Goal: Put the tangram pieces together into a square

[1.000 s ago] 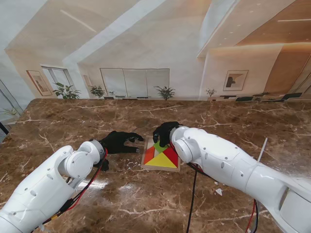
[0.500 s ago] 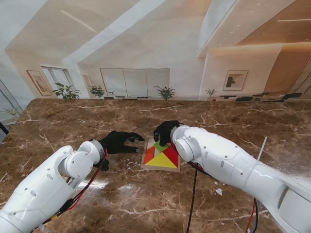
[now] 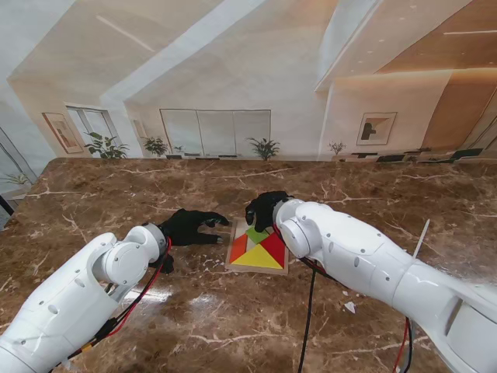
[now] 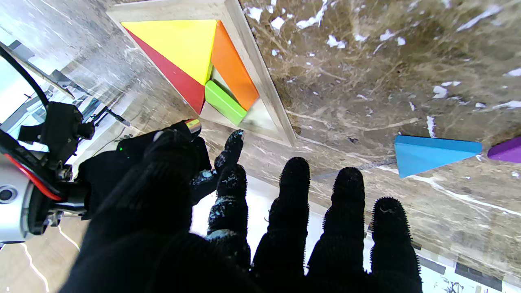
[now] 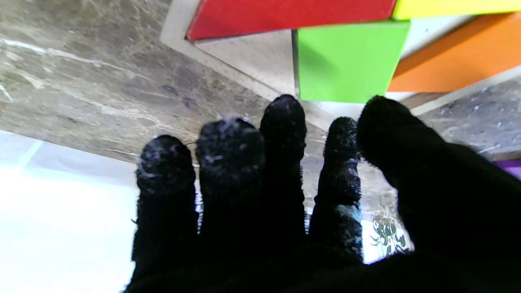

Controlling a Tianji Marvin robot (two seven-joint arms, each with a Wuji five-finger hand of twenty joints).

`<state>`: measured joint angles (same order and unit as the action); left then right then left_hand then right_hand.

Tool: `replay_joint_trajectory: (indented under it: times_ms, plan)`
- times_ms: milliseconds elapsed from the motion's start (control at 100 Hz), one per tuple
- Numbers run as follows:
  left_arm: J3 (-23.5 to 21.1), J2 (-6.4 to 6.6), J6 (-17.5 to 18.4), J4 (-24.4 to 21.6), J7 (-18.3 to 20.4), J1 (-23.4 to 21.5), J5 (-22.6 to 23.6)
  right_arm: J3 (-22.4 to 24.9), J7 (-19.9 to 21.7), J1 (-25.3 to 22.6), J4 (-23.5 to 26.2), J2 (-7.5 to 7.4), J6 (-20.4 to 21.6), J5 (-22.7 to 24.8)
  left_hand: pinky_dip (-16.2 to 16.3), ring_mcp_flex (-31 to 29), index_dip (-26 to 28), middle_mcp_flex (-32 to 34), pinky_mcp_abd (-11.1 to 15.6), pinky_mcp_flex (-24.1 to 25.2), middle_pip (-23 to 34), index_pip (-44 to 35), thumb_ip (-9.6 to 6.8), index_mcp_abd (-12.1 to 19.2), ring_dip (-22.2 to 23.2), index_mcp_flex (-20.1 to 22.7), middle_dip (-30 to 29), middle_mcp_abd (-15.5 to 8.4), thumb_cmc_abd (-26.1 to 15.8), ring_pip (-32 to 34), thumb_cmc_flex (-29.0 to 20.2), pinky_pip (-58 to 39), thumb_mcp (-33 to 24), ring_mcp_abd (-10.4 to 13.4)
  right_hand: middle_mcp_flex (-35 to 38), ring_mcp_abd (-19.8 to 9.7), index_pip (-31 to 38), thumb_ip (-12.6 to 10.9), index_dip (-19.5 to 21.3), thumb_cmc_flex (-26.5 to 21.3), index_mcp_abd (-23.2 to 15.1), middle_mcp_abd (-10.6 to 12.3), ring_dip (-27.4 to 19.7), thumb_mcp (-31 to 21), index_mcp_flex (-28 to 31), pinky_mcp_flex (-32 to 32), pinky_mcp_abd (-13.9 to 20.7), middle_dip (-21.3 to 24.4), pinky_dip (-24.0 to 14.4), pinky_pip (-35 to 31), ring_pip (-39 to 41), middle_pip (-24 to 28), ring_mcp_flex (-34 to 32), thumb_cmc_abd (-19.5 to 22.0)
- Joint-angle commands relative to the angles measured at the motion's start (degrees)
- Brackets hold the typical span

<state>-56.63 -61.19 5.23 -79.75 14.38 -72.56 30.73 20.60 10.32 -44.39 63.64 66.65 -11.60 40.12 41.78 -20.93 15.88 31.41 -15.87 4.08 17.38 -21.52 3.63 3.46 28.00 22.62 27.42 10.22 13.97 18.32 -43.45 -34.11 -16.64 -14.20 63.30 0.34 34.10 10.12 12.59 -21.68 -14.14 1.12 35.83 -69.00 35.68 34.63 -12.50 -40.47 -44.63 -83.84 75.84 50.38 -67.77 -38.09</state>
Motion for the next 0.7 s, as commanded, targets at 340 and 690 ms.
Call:
replay_joint_trajectory:
  times_ms: [340,690]
  plan:
    - [0.0,-0.02,0.1,0.1,-0.2,-0.2,0.3,3.5,2.2,-2.7,6.2,-1.27,0.9,0.0,-1.1,0.1,-1.1,1.0,0.9,0.9,0.7,0.4,-1.2,0.0,1.0,1.0,0.6,1.1,-1.5,0.6,-1.4,-1.4,1.3,0.2,1.2,0.0,1.7,1.1,0.5,-0.5,-1.7,-0.1,0.3,-1.6,5.0,0.3,-0.7,-0.1,-0.6,-3.2,2.3,0.3,-2.4,-2.4]
    - [0.0,-0.02,0.3,0.1,-0.2,-0.2,0.4,5.7,5.5,-6.1,13.2,-3.11,-0.7,2.2,-1.1,0.1,-1.1,1.0,0.9,0.9,0.6,0.4,-1.22,0.1,0.9,1.1,0.6,1.0,-1.5,0.6,-1.4,-1.4,1.3,0.1,1.2,0.0,0.7,0.7,0.0,0.1,-2.5,-0.2,0.3,-1.6,5.3,0.4,-1.0,-0.1,-0.6,-3.2,2.3,-0.1,-2.5,-1.5]
